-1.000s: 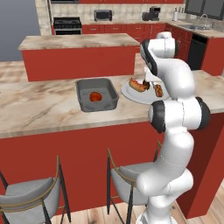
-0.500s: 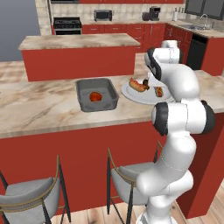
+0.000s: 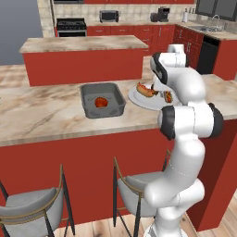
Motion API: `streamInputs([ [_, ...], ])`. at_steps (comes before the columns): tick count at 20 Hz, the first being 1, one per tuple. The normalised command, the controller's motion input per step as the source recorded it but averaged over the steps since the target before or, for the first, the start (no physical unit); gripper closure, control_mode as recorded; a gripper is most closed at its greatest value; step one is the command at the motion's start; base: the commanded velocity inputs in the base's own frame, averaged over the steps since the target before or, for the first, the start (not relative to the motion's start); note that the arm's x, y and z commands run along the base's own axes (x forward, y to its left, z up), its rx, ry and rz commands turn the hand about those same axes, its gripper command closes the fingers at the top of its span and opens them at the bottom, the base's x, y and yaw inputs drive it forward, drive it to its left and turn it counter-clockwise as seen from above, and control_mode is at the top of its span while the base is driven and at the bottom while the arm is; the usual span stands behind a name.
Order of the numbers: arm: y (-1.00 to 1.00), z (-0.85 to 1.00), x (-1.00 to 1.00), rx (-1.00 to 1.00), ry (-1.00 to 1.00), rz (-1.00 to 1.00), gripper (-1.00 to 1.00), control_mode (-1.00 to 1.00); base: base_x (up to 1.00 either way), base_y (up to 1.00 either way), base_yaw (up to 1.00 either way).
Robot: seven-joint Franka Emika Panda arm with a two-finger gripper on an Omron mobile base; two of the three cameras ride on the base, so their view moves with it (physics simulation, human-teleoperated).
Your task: Place one cooked food and one vegetable from the large plate to each tupperware container.
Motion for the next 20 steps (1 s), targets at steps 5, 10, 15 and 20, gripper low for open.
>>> streamInputs([
  [5, 0.00, -0.20, 0.14, 0.00, -0.02, 0.00, -1.00, -1.00, 0.00, 0.00, 0.00],
  [10, -0.02, -0.27, 0.01, -0.01, -0.02, 0.00, -1.00, -1.00, 0.00, 0.00, 0.00],
  [15, 0.00, -0.07, 0.00, 0.00, 0.00, 0.00, -1.00, -1.00, 0.00, 0.00, 0.00],
  [20, 0.00, -0.04, 0.00, 0.00, 0.00, 0.00, 1.00, -1.00, 0.00, 0.00, 0.00],
])
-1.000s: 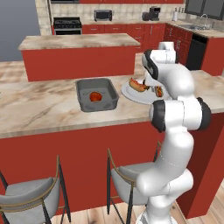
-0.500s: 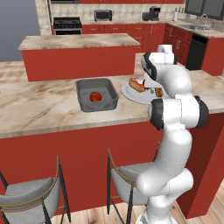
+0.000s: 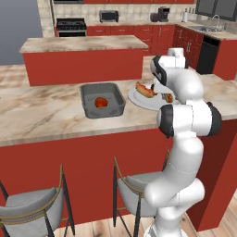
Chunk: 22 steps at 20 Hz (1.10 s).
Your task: Place one cooked food and one vegetable from the large plate to each tupperware container.
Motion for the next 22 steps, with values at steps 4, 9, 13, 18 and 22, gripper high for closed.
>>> streamInputs([
  [4, 0.02, 0.00, 0.00, 0.00, 0.00, 0.00, 1.00, -1.00, 0.00, 0.00, 0.00],
  [9, 0.02, 0.41, -0.08, -0.01, 0.01, 0.01, 1.00, -1.00, 0.00, 0.00, 0.00],
  [13, 0.23, 1.00, -0.50, 0.00, 0.00, 0.16, 1.00, -1.00, 0.00, 0.00, 0.00],
  [18, 0.89, 0.94, -0.26, 0.00, 0.00, 0.32, 1.00, -1.00, 0.00, 0.00, 0.00],
  [22, 1.00, 0.69, -0.03, 0.00, 0.00, 0.54, 1.00, -1.00, 0.00, 0.00, 0.00],
])
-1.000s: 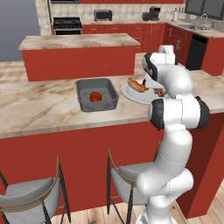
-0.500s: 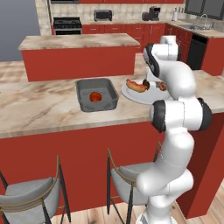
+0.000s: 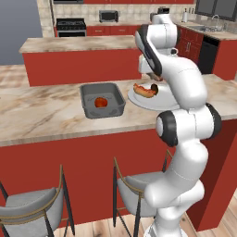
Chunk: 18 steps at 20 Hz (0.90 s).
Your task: Place one cooked food and one vegetable from the large plate to each tupperware container.
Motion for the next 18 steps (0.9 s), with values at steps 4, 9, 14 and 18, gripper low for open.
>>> streamInputs([
  [4, 1.00, 0.73, -0.04, 0.00, 0.12, 0.39, 1.00, -1.00, 0.00, 0.00, 0.00],
  [9, 0.95, 0.41, -0.09, 0.07, 0.20, -0.01, 1.00, -1.00, 0.00, 0.00, 0.00],
  [14, 0.55, -0.71, -0.39, 0.24, -0.16, -0.37, 1.00, -1.00, 0.00, 0.00, 0.00],
  [18, -0.03, -0.86, -0.96, 0.16, 0.00, -0.41, 1.00, -1.00, 0.00, 0.00, 0.00],
])
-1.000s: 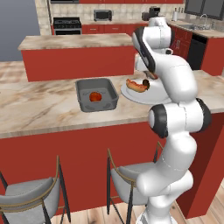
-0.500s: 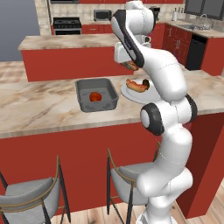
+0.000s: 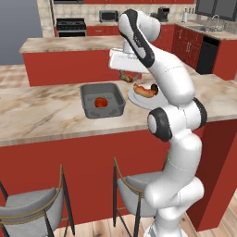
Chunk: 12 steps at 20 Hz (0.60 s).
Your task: Place one cooked food and one vegetable from the large plate to each tupperware container.
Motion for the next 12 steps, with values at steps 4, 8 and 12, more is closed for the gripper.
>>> streamInputs([
  [4, 0.04, -0.17, -1.00, 0.10, -0.12, -0.45, 1.00, -1.00, 0.00, 0.00, 0.00],
  [8, 0.76, 0.04, -0.05, -0.08, -0.09, -0.33, 1.00, -1.00, 0.00, 0.00, 0.00],
  [12, 0.73, 0.47, 0.77, -0.34, 0.02, -0.32, 1.00, -1.00, 0.00, 0.00, 0.00],
])
